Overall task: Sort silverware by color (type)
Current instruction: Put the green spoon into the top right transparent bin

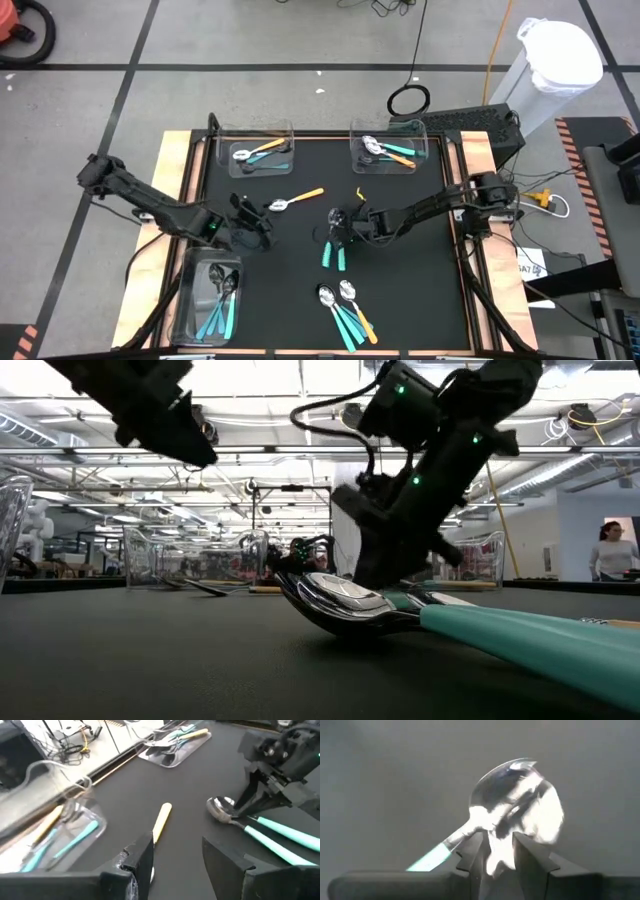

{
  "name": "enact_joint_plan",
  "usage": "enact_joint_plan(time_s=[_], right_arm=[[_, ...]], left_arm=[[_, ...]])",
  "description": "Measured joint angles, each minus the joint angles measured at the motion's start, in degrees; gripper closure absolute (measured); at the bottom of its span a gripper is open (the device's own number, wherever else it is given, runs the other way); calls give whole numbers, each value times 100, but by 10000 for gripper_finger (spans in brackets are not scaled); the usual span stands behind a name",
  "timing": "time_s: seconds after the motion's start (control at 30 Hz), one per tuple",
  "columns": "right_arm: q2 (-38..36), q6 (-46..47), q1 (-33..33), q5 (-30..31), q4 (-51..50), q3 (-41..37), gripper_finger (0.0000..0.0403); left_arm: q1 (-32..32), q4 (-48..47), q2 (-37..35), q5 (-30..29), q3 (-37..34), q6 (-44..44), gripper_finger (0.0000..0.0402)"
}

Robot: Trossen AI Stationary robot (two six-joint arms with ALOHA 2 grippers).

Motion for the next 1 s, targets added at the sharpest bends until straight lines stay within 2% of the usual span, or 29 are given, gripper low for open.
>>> enact_joint_plan(time_s=[0.13, 0.23, 0.47, 0.67, 0.8, 1.0], right_arm=[[-404, -66, 19, -11, -191, 33, 302], [-454, -48, 115, -242, -340, 27, 288], [-317, 445, 375, -337, -598, 31, 235], [60, 939, 422, -235, -473, 44, 210], [196, 760, 400, -146, -296, 48, 238], [179, 260, 274, -113, -274, 46, 342]], left_arm=[[161, 1116, 324, 368, -239, 38, 233], [251, 1631, 674, 661, -287, 182, 233], [460, 2016, 1322, 693, -291, 153, 233], [597, 2157, 1415, 807, -291, 157, 233], [611, 2113, 1413, 804, -291, 319, 233], [727, 2121, 1413, 785, -291, 455, 233]])
